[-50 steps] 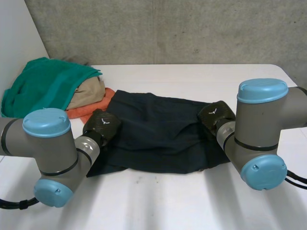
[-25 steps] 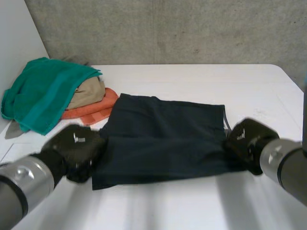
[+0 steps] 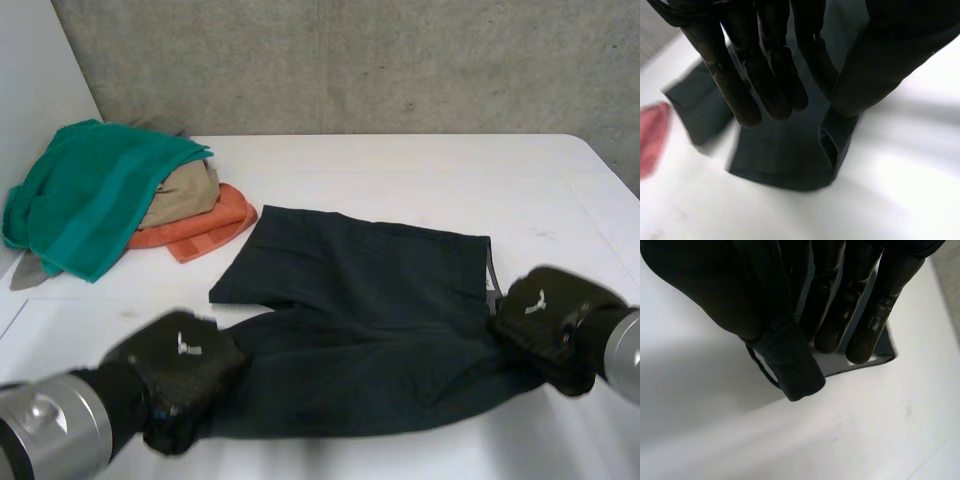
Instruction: Fold the laundry.
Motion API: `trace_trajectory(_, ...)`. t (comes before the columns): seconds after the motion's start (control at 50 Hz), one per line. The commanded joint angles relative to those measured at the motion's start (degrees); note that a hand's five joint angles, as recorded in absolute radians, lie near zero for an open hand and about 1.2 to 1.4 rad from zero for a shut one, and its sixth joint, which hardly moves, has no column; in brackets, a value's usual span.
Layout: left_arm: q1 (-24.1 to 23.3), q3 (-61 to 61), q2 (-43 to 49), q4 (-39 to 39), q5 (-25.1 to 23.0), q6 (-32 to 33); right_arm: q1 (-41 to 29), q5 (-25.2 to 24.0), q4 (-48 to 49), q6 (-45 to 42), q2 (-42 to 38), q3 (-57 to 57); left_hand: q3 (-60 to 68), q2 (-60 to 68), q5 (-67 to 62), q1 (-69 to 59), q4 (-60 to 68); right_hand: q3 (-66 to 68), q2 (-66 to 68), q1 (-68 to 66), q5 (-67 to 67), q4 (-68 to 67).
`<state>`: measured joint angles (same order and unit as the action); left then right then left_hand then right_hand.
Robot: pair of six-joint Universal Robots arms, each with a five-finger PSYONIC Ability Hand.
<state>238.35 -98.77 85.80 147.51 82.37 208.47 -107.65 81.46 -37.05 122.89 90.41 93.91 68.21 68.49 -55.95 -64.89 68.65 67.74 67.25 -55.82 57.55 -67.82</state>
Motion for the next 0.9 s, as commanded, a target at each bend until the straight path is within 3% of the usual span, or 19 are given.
trace_trajectory(0.02, 2.03, 6.82, 6.99, 14.28, 0.87, 0.01, 1.65, -3.86, 3.20, 0.86, -3.12, -4.96, 11.79, 11.51, -14.05, -15.11, 11.35, 12.26, 12.75, -24.18, 12.45, -12.18)
trace_trajectory(0.1, 2.12, 13.06, 16.57, 22.81, 2.79, -0.08, -0.36, -0.62, 10.13, 0.86, -14.43, -11.01, 11.79, 11.51, -14.05, -15.11, 11.35, 12.26, 12.75, -24.18, 12.45, -12.18)
trace_trajectory(0.18, 2.12, 21.65, 28.86, 31.93, 8.23, 0.18, -2.47, 4.12, 16.98, 1.39, -20.60, -17.16, 11.79, 11.51, -14.05, -15.11, 11.35, 12.26, 12.75, -24.18, 12.45, -12.18)
trace_trajectory(0.28, 1.77, 29.67, 38.99, 36.54, 9.83, 0.97, -5.64, 8.79, 24.38, 1.83, -29.65, -23.33, 11.79, 11.51, -14.05, -15.11, 11.35, 12.26, 12.75, -24.18, 12.45, -12.18)
trace_trajectory(0.44, 1.50, 30.73, 37.25, 37.06, 8.87, 0.71, -6.26, 9.06, 27.11, 4.80, -32.39, -24.65, 11.79, 11.51, -14.05, -15.11, 11.35, 12.26, 12.75, -24.18, 12.45, -12.18)
trace_trajectory(0.52, 2.99, 34.33, 36.71, 40.92, 8.51, 0.71, -6.17, 9.41, 32.02, 6.31, -34.67, -27.54, 11.79, 11.51, -14.05, -15.11, 11.35, 12.26, 12.75, -24.18, 12.45, -12.18)
trace_trajectory(0.8, 3.08, 57.53, 63.51, 52.88, 8.43, 4.58, -6.09, 10.38, 46.80, 5.96, -49.17, -36.34, 11.79, 11.51, -14.05, -15.11, 11.35, 12.26, 12.75, -24.18, 12.45, -12.18)
trace_trajectory(0.88, 3.08, 61.23, 68.27, 53.76, 4.83, 4.58, -6.09, 11.26, 48.65, 5.43, -54.01, -38.89, 9.31, 9.04, -11.58, -12.64, 8.87, -47.61, -47.13, 35.70, -47.42, 47.69)
trace_trajectory(0.9, 3.08, 61.41, 68.45, 53.94, 4.13, 4.49, -6.09, 12.13, 49.70, 5.34, -55.15, -39.94, -8.20, -8.47, 5.93, 4.87, -8.64, -57.74, -57.25, 45.82, -57.55, 57.82)
